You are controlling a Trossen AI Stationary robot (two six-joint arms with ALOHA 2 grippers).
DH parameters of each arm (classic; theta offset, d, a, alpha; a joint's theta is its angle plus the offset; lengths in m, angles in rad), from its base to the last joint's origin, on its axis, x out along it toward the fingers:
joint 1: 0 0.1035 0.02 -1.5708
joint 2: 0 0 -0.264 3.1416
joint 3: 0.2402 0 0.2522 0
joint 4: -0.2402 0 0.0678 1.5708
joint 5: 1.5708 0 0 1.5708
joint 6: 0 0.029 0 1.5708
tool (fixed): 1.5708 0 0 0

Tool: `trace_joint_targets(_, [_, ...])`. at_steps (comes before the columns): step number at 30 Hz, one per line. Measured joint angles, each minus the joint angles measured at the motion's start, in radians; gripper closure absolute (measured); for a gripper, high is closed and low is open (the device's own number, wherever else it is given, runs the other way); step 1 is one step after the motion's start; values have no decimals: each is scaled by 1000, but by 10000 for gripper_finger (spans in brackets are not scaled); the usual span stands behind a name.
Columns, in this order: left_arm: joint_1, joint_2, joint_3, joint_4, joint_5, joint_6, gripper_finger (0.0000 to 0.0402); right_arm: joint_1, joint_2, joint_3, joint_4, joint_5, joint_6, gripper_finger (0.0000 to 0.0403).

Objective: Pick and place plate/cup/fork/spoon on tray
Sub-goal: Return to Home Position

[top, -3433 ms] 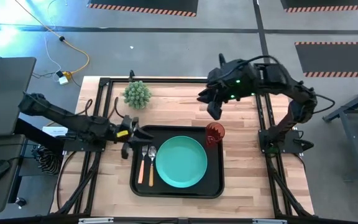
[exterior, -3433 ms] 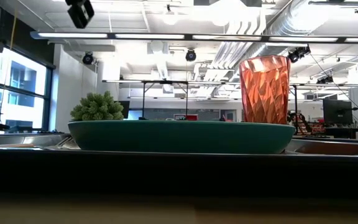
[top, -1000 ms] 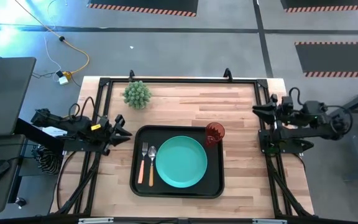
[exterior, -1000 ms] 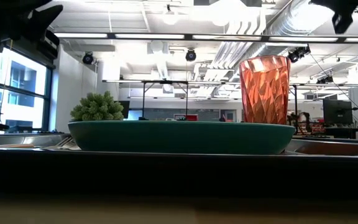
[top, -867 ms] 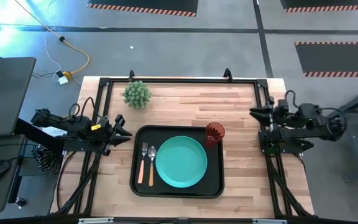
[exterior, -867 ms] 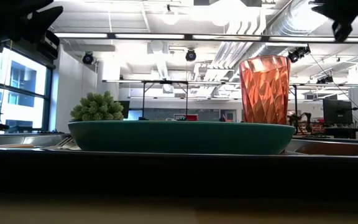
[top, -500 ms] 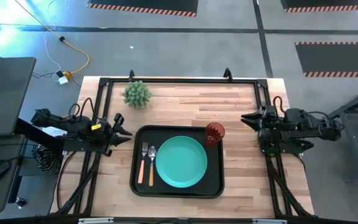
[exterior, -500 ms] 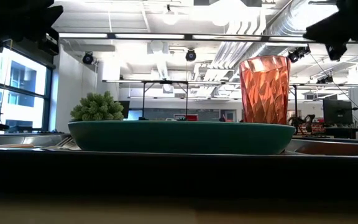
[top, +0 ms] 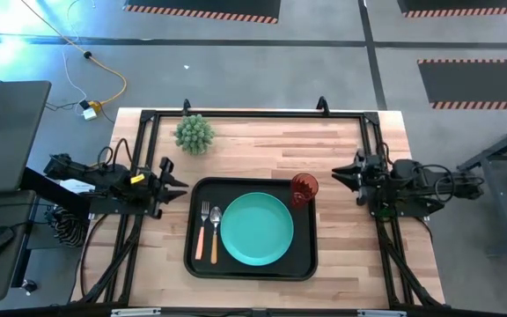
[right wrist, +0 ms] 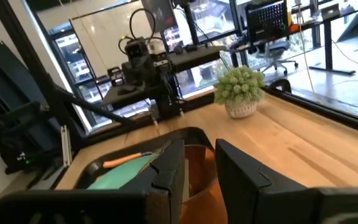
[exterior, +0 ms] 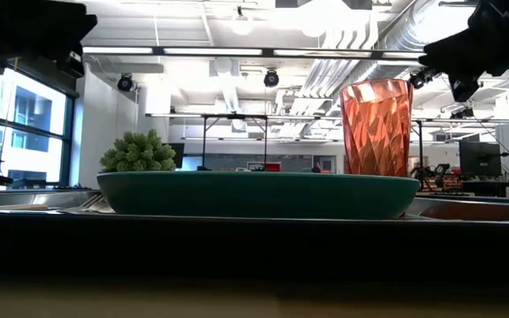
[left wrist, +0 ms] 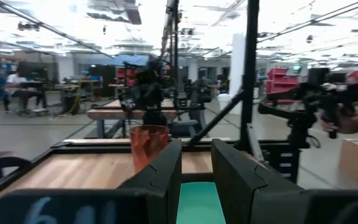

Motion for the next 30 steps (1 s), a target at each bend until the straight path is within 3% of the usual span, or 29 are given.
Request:
trace_joint_targets(10, [0,0,0,1,-56,59,326,0,-6,-107,141,-23,20,320])
trace_joint_targets(30, [0,0,0,-3,-56,59,326,0,-5,-150,153,-29,-108,320])
